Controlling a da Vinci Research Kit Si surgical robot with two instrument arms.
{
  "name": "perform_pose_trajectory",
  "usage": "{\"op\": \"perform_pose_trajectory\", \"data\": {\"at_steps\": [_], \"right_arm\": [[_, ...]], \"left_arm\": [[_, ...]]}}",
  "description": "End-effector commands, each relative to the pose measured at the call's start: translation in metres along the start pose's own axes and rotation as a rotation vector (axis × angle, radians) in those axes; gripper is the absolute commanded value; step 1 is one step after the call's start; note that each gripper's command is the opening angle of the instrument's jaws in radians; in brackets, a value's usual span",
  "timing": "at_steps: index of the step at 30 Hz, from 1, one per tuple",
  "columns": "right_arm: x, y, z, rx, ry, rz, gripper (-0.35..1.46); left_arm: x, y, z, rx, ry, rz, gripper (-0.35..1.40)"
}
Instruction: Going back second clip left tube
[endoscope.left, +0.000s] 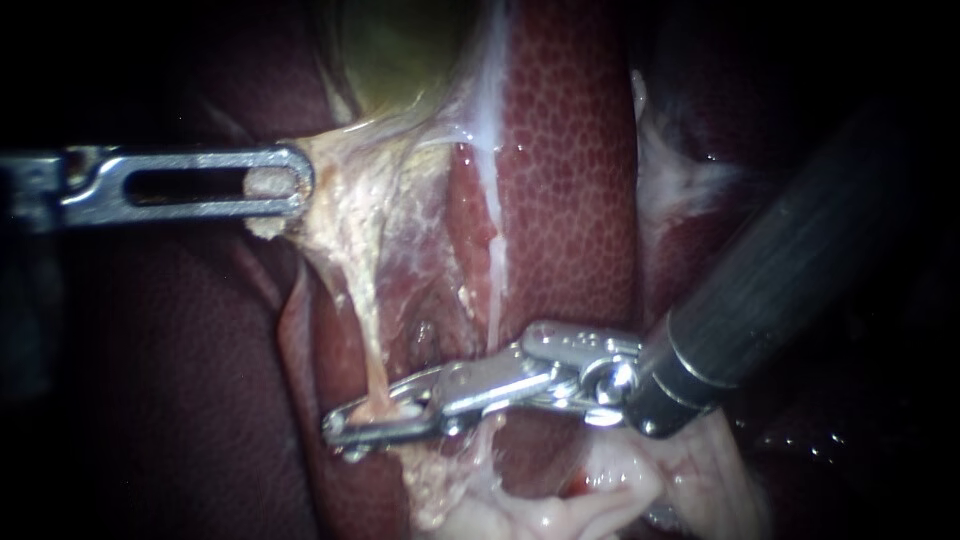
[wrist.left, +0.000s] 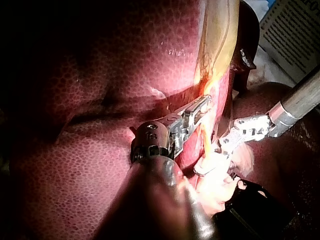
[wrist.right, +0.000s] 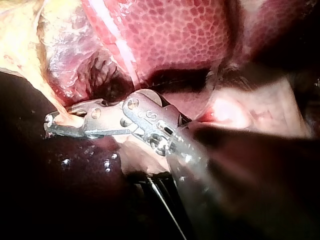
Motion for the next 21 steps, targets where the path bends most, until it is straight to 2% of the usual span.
{"op": "perform_pose_trajectory", "data": {"at_steps": [1,8,9,10,12,13,16,18,21], "right_arm": [[0.0001,0.0000,0.0000,0.000,0.001,-0.001,-0.35],[0.0004,-0.0002,0.0003,0.000,0.001,0.000,-0.35],[0.0006,-0.0002,0.0004,-0.001,0.002,0.001,-0.27],[0.0008,-0.0002,0.0006,-0.002,0.003,0.002,-0.05],[0.0015,-0.0001,0.0007,-0.031,0.012,-0.061,0.32],[0.0017,-0.0001,0.0006,-0.056,0.026,-0.089,0.42],[0.0027,0.0004,0.0002,-0.122,0.063,-0.125,0.58],[0.0031,0.0007,-0.0004,-0.145,0.081,-0.138,0.60],[0.0032,0.0009,-0.0015,-0.164,0.085,-0.141,0.60]], "left_arm": [[0.0000,0.0000,-0.0001,0.000,0.000,0.000,-0.35],[0.0000,0.0000,-0.0001,0.000,0.000,0.000,-0.35],[0.0000,0.0000,-0.0001,0.000,0.000,0.000,-0.35],[0.0000,0.0000,-0.0001,0.000,0.000,0.000,-0.35],[0.0000,0.0000,-0.0001,0.000,0.000,0.000,-0.35],[0.0000,0.0000,-0.0001,0.000,0.000,0.000,-0.35],[0.0000,0.0000,-0.0001,0.000,0.000,0.000,-0.35],[0.0000,0.0000,-0.0002,0.000,0.000,0.000,-0.35],[0.0000,-0.0001,-0.0002,0.000,0.000,0.000,-0.35]]}}
